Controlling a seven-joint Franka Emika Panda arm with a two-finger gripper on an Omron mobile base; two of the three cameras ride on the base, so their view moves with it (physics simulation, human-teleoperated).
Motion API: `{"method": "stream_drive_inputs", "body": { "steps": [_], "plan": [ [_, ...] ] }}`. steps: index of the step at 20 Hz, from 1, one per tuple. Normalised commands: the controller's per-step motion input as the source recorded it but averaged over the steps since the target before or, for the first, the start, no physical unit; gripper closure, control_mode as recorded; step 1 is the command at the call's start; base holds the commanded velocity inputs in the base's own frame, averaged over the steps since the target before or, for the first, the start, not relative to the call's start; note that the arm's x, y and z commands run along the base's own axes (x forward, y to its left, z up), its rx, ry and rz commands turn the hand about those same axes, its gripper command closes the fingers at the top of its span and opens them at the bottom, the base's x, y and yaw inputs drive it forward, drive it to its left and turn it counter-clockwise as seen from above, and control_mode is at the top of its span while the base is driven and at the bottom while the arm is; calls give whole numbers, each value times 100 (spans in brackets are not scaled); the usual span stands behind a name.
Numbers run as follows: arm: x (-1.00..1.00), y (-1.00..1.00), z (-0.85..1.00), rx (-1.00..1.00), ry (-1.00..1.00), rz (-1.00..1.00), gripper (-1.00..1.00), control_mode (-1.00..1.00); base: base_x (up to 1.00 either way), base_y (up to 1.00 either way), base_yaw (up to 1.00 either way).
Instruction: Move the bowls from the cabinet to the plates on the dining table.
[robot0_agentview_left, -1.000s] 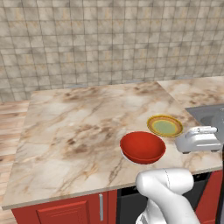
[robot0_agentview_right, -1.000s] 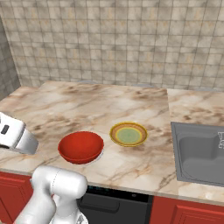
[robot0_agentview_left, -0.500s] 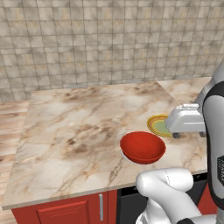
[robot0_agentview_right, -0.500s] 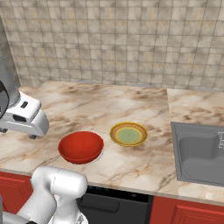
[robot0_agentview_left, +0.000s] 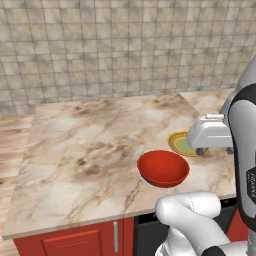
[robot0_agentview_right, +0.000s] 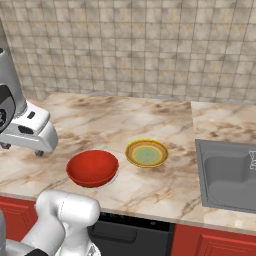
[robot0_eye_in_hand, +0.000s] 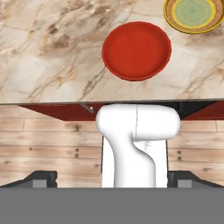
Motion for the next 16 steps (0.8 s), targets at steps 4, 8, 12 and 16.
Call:
{"method": "stream_drive_inputs", "body": {
  "steps": [4,8,12,16],
  "plan": [
    [0,0,0,0,0,0,-100,-100,0,0,0],
    [0,0,0,0,0,1,-100,-100,0,0,0],
    [0,0,0,0,0,2,-100,-100,0,0,0],
    [0,0,0,0,0,0,-100,100,-13,0,3]
  ]
}}
